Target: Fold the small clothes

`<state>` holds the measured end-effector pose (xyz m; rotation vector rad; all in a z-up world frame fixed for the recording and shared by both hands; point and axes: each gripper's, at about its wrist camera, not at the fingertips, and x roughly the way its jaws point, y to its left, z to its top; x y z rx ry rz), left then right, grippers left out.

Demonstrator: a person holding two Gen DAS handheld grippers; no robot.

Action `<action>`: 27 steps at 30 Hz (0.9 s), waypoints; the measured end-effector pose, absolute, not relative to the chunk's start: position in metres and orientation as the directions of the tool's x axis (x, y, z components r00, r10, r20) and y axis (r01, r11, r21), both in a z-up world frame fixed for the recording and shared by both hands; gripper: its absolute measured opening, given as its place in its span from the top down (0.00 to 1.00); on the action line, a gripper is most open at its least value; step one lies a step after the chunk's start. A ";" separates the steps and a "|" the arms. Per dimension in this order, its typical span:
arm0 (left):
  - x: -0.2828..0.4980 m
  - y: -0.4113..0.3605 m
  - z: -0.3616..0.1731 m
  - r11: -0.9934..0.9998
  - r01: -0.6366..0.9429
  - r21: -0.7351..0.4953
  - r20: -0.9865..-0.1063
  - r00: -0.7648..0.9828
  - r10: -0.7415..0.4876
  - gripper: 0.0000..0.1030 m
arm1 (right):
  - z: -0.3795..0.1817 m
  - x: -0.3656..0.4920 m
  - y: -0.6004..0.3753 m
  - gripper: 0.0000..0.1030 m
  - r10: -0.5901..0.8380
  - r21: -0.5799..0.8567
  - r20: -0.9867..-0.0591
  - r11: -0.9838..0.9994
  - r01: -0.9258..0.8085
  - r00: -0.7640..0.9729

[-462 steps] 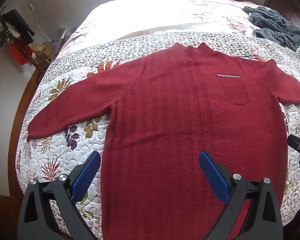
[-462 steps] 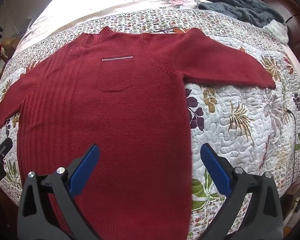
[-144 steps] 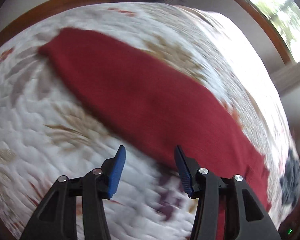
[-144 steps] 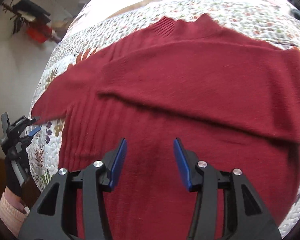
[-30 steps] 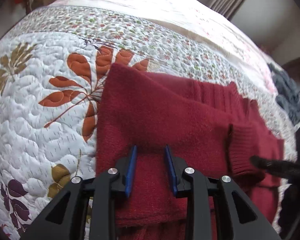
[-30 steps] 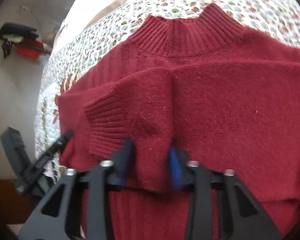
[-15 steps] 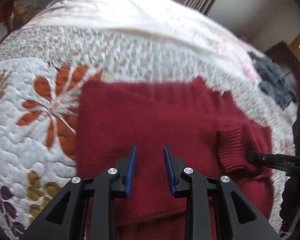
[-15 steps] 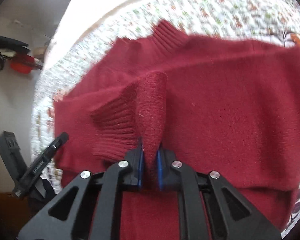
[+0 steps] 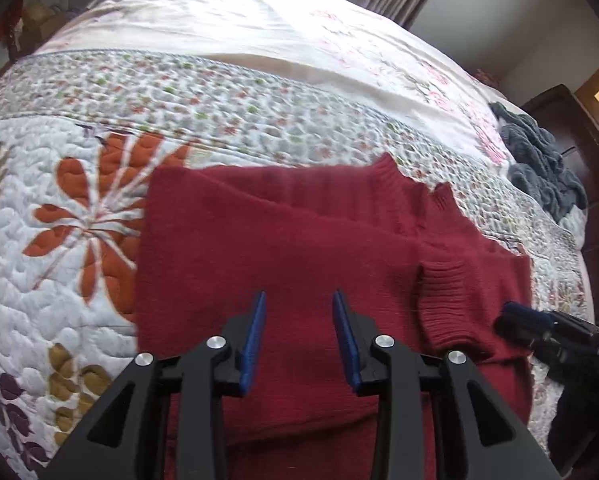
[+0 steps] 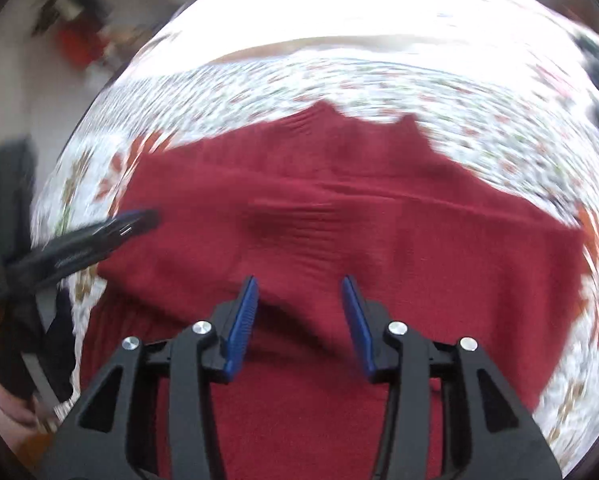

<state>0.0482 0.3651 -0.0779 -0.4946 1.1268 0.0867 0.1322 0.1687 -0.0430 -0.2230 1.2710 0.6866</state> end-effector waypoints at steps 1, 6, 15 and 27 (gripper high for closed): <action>0.051 0.362 -0.083 0.894 -0.309 -0.323 -0.889 0.424 -0.175 0.67 | -0.049 0.129 0.180 0.57 0.324 0.185 -0.939 0.763 -0.619 0.119; 0.053 0.360 -0.102 0.896 -0.315 -0.314 -0.902 0.395 -0.177 0.67 | -0.080 0.123 0.204 0.48 0.206 0.057 -0.970 0.716 -0.696 0.132; 0.053 0.360 -0.107 0.895 -0.310 -0.321 -0.900 0.395 -0.186 0.66 | -0.059 0.151 0.146 0.82 0.399 0.306 -0.910 0.829 -0.468 0.111; 0.058 0.360 -0.110 0.901 -0.309 -0.305 -0.904 0.391 -0.172 0.66 | -0.067 0.174 0.000 0.79 0.442 0.439 -0.888 0.897 -0.048 0.129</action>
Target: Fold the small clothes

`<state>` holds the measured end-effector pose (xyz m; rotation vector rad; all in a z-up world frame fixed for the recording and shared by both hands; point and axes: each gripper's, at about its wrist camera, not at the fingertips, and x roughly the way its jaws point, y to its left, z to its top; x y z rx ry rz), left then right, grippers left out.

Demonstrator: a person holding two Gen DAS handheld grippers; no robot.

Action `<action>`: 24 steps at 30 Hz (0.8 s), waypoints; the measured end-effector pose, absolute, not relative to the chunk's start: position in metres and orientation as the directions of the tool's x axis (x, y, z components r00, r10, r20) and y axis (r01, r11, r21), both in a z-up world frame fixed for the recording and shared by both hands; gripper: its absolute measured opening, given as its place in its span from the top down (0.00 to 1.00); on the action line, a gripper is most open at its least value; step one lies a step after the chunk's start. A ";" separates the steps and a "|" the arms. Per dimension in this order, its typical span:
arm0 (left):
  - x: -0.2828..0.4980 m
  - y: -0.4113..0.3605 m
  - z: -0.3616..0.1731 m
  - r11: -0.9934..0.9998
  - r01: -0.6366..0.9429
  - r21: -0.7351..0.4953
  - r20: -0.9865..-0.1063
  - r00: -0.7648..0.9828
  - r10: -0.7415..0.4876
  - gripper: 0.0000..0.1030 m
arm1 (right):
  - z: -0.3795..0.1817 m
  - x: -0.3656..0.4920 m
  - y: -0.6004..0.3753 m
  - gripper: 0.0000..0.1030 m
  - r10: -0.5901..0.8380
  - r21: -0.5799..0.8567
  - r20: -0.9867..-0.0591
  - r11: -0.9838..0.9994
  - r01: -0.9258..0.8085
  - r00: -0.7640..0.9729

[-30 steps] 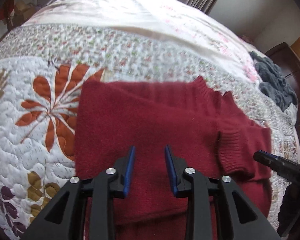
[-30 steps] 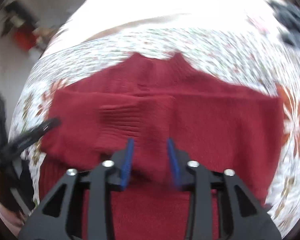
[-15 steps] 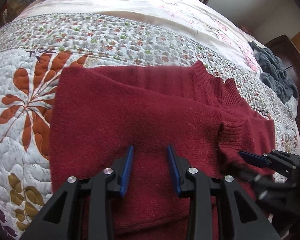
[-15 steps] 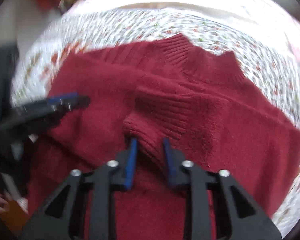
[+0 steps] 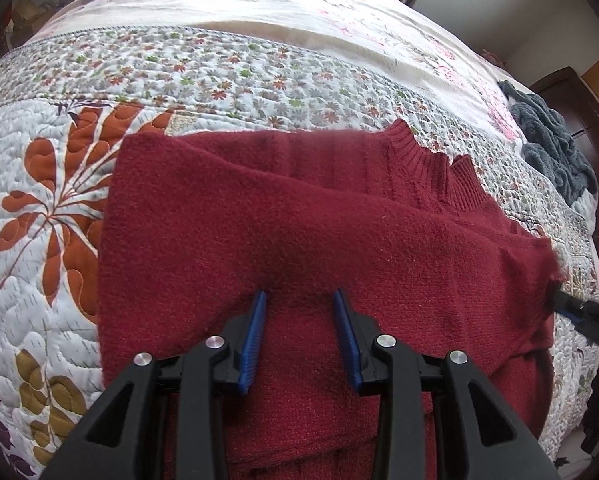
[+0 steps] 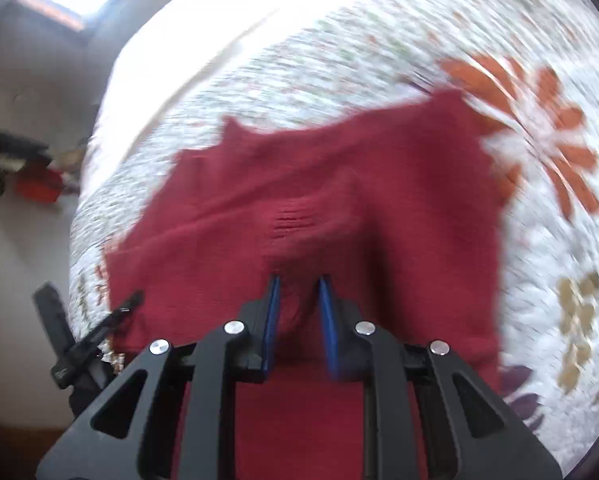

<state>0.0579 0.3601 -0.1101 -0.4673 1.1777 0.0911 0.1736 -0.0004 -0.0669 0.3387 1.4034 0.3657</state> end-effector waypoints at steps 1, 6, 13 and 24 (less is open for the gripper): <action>0.058 0.360 -0.110 0.902 -0.309 -0.303 -0.905 0.390 -0.170 0.66 | -0.075 0.174 -0.009 0.79 0.446 0.447 -0.888 0.894 -0.016 0.111; 0.059 0.357 -0.098 0.913 -0.301 -0.276 -0.908 0.393 -0.145 0.66 | -0.089 0.171 -0.036 0.59 0.562 0.570 -0.821 0.818 0.081 0.097; 0.060 0.338 -0.086 0.919 -0.263 -0.293 -0.897 0.408 -0.169 0.62 | -0.104 0.193 -0.021 0.63 0.574 0.577 -0.817 0.813 0.075 0.055; 0.066 0.332 -0.101 0.930 -0.248 -0.273 -0.911 0.378 -0.166 0.61 | -0.094 0.191 -0.020 0.91 0.487 0.489 -0.872 0.872 0.025 0.060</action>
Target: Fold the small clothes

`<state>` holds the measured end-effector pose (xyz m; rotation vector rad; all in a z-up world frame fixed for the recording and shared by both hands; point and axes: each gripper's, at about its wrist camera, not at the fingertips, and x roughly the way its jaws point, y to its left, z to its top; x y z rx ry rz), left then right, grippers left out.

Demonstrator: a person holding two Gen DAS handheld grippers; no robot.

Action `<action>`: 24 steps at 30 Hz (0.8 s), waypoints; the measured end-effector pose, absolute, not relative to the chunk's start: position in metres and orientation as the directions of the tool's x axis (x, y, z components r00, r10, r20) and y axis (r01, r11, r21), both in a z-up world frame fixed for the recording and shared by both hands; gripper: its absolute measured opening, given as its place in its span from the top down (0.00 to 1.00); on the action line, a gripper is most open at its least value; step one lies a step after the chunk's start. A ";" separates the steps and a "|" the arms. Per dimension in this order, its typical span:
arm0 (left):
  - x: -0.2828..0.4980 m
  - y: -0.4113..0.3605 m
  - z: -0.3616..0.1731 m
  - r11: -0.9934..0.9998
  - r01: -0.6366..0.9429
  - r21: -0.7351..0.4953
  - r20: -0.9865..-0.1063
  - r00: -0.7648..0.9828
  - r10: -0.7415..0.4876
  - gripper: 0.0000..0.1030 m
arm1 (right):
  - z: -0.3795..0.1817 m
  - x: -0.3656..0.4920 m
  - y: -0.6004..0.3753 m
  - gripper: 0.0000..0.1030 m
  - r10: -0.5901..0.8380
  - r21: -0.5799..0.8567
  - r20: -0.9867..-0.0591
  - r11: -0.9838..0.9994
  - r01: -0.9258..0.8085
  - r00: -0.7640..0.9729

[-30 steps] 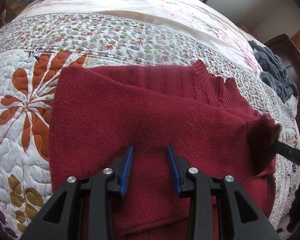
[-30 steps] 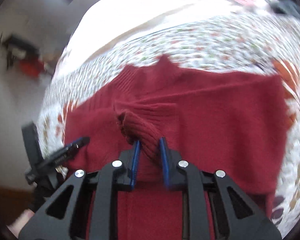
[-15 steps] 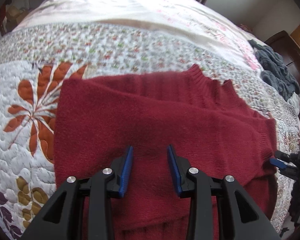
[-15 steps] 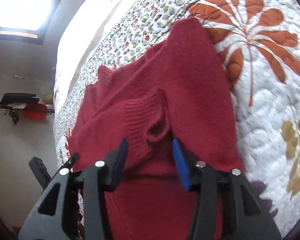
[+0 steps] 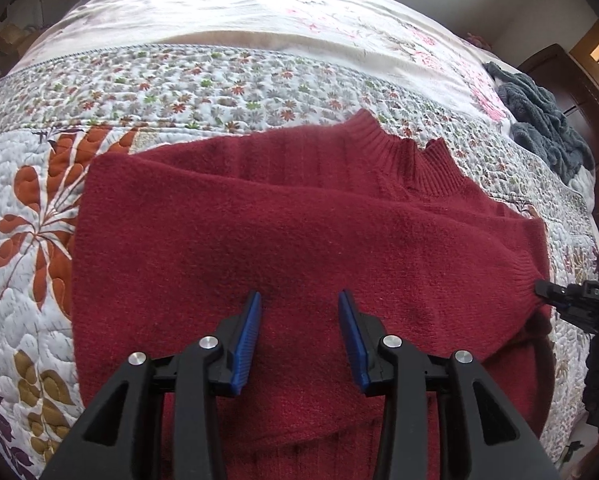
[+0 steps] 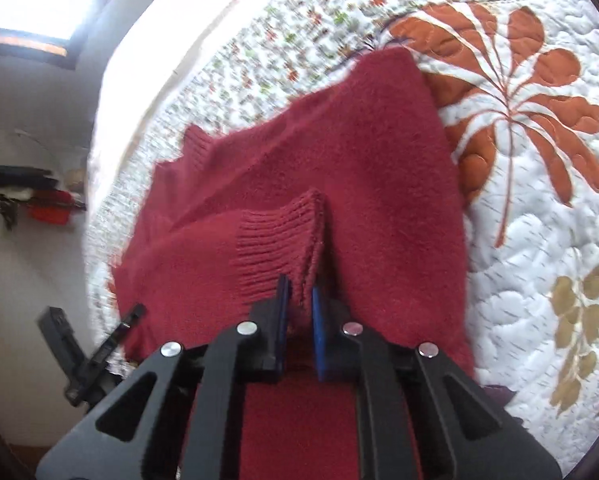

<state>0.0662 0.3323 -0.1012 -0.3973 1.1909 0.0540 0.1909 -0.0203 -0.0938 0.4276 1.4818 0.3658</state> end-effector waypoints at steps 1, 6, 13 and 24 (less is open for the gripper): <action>0.067 0.332 -0.103 0.931 -0.246 -0.270 -0.912 0.376 -0.166 0.61 | -0.098 0.190 -0.017 0.91 0.458 0.459 -0.888 0.888 0.015 0.047; 0.068 0.332 -0.102 0.933 -0.243 -0.265 -0.917 0.361 -0.167 0.61 | -0.101 0.189 -0.003 0.89 0.372 0.371 -0.928 0.928 -0.019 0.028; 0.063 0.311 -0.066 0.944 -0.175 -0.279 -0.890 0.417 -0.186 0.59 | -0.045 0.175 0.019 0.84 0.379 0.354 -0.911 0.921 -0.165 0.163; 0.051 0.293 -0.098 0.970 -0.126 -0.209 -0.919 0.365 -0.151 0.58 | -0.095 0.155 0.043 0.86 0.239 0.216 -0.967 0.950 -0.227 0.082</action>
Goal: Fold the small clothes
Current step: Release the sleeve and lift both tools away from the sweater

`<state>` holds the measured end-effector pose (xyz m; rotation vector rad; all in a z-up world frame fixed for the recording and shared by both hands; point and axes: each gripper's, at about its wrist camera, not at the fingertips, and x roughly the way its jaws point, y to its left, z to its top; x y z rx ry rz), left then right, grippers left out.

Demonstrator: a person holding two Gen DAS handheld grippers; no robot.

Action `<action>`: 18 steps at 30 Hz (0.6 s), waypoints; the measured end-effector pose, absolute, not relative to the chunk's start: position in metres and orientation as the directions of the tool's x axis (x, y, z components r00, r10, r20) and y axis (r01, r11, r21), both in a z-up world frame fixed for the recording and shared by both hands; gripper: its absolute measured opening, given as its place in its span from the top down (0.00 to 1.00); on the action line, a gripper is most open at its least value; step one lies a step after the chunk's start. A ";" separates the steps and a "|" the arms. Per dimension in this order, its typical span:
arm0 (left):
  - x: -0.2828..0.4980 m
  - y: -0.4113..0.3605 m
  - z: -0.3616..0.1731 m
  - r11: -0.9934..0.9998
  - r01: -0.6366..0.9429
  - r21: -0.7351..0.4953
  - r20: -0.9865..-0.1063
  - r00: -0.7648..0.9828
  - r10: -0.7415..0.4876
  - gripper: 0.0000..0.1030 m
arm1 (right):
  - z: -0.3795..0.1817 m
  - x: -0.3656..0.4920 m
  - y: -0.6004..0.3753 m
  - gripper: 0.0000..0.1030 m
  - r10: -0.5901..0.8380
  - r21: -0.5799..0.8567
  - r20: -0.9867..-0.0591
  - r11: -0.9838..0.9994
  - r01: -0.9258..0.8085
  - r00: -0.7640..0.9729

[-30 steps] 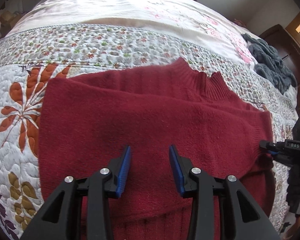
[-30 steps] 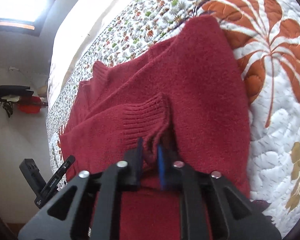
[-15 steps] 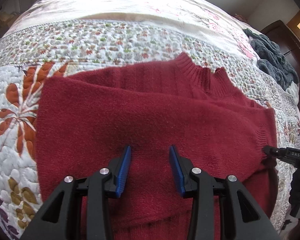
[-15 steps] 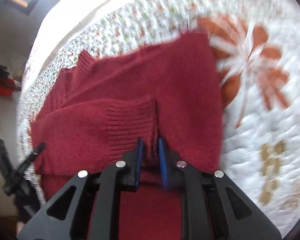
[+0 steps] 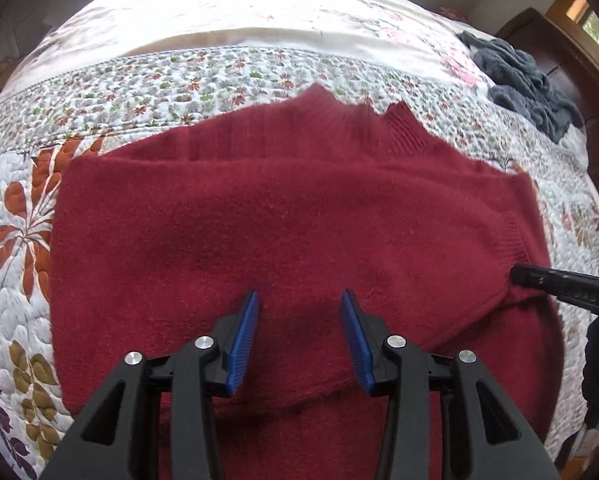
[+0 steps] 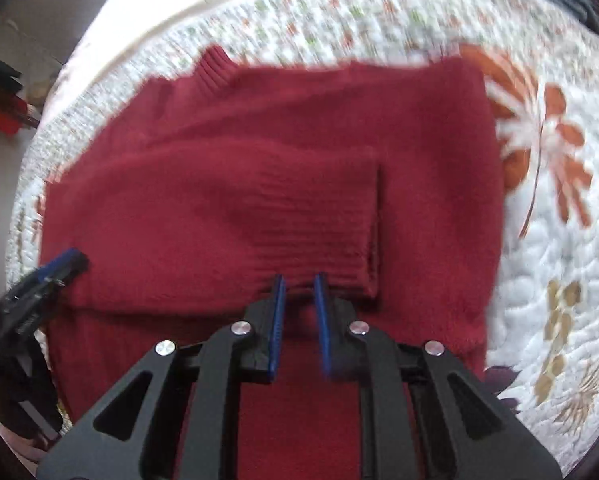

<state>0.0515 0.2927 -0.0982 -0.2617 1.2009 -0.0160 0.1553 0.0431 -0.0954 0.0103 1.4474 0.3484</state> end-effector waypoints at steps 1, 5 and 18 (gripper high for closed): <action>0.051 0.293 -0.100 0.970 -0.126 -0.210 -0.918 0.366 -0.151 0.58 | -0.099 0.153 0.042 0.86 0.247 0.221 -0.965 0.948 -0.229 0.093; 0.050 0.292 -0.103 0.967 -0.141 -0.214 -0.917 0.370 -0.149 0.58 | -0.100 0.152 0.041 0.86 0.254 0.228 -0.961 0.950 -0.212 0.108; -0.098 0.292 -0.025 0.954 -0.236 -0.183 -0.883 0.467 -0.053 0.51 | -0.010 -0.004 -0.023 0.69 0.376 0.322 -0.885 0.920 -0.222 0.274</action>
